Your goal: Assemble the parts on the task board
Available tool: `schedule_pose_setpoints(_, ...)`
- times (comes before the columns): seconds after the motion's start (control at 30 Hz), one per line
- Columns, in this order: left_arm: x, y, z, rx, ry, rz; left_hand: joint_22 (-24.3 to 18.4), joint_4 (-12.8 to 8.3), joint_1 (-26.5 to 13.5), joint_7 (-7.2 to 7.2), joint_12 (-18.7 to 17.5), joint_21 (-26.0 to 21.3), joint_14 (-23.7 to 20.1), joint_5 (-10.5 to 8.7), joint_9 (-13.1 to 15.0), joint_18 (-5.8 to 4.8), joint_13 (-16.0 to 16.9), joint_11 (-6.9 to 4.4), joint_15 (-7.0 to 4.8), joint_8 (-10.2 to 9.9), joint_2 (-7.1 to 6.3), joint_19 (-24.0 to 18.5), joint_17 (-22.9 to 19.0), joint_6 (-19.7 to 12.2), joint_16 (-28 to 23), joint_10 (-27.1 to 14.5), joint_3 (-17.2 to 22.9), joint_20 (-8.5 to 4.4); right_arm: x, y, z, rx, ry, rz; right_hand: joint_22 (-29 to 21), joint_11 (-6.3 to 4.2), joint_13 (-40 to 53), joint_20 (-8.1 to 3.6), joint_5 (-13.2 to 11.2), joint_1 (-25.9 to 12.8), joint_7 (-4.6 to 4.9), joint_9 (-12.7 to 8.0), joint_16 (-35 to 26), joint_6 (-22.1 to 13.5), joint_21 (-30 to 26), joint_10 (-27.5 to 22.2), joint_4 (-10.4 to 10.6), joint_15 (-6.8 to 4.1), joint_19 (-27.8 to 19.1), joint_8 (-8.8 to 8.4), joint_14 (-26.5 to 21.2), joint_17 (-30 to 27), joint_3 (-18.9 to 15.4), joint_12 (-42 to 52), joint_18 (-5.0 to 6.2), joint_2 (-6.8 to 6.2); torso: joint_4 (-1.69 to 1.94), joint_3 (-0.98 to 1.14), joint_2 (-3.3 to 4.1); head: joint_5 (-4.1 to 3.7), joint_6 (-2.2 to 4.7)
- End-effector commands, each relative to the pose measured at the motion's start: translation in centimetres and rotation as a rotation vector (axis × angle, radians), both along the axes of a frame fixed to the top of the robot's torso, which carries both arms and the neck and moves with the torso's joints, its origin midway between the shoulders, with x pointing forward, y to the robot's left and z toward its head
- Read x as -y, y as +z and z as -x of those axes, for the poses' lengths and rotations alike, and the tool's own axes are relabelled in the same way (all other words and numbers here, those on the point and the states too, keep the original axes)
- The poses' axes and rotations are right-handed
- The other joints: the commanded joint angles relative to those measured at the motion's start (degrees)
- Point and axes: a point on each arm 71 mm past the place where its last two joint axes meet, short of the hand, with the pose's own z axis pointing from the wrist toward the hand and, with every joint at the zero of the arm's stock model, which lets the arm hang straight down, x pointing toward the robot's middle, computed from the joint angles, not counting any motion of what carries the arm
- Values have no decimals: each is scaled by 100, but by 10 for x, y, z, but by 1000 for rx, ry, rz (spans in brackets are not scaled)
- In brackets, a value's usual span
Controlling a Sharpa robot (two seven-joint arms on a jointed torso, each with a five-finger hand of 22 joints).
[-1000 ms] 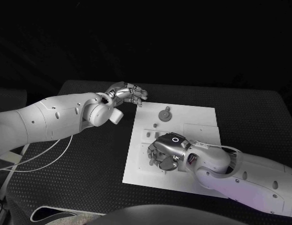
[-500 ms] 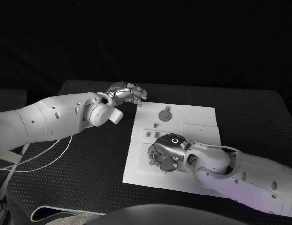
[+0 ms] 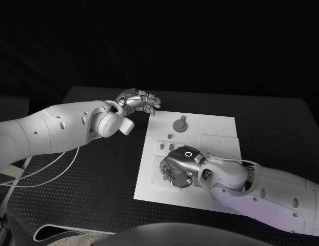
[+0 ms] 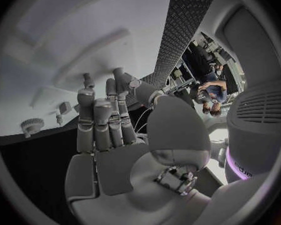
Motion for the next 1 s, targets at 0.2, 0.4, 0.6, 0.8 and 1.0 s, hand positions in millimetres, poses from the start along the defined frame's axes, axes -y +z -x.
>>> schedule_pose_setpoints(0.2,3,2,0,7,-17,13,-9,4,-31,-8,-8,-22,44,15,-9,50,-8,8,-13,18,10,48,10,-21,-25,28,-45,7,-2,-5,3,-33,9,19,65,10,9,-39,9,-33,10,23,-3,32,19,21,113,-37,-23,12,-22,6,112,7,358,16,-1,2,0,-5,-3)
schedule_pose_setpoints(0.4,2,2,0,7,-15,12,-9,3,-31,-8,-8,-23,44,15,-10,50,-8,8,-13,19,9,48,13,-21,-27,28,-45,6,0,-5,2,-57,-6,-3,61,92,-18,-19,9,-232,95,4,-18,-168,-4,-192,161,41,-46,-100,-53,12,5,-123,358,-234,-6,-1,-2,-5,-7)
schedule_pose_setpoints(0.6,2,2,0,6,-14,12,-9,3,-30,-8,-8,-24,45,15,-10,50,-9,7,-13,20,8,49,16,-22,-29,28,-45,6,1,-6,1,-71,-10,-10,58,165,-46,-11,8,-350,171,-34,-12,-352,-16,-349,253,113,-49,-211,-79,26,-54,-220,358,-514,-1,4,0,-9,-6)
schedule_pose_setpoints(0.8,2,1,0,5,-14,12,-9,2,-30,-8,-8,-25,45,15,-11,50,-9,7,-13,20,6,49,18,-22,-31,28,-46,6,2,-5,1,-82,-14,-28,78,238,-70,-17,-1,-490,276,-88,14,-595,-8,-525,142,183,-81,-335,-124,53,-462,-316,358,-547,-4,4,0,-9,-11)
schedule_pose_setpoints(1.0,1,1,0,5,-13,12,-9,2,-31,-8,-8,-26,46,15,-12,49,-10,8,-13,21,5,49,21,-23,-33,28,-47,6,3,-4,0,-77,-20,-41,75,258,-78,-15,3,-490,304,-107,18,-663,-15,-579,145,202,-89,-370,-137,57,-527,-344,358,-567,-6,6,0,-9,-10)
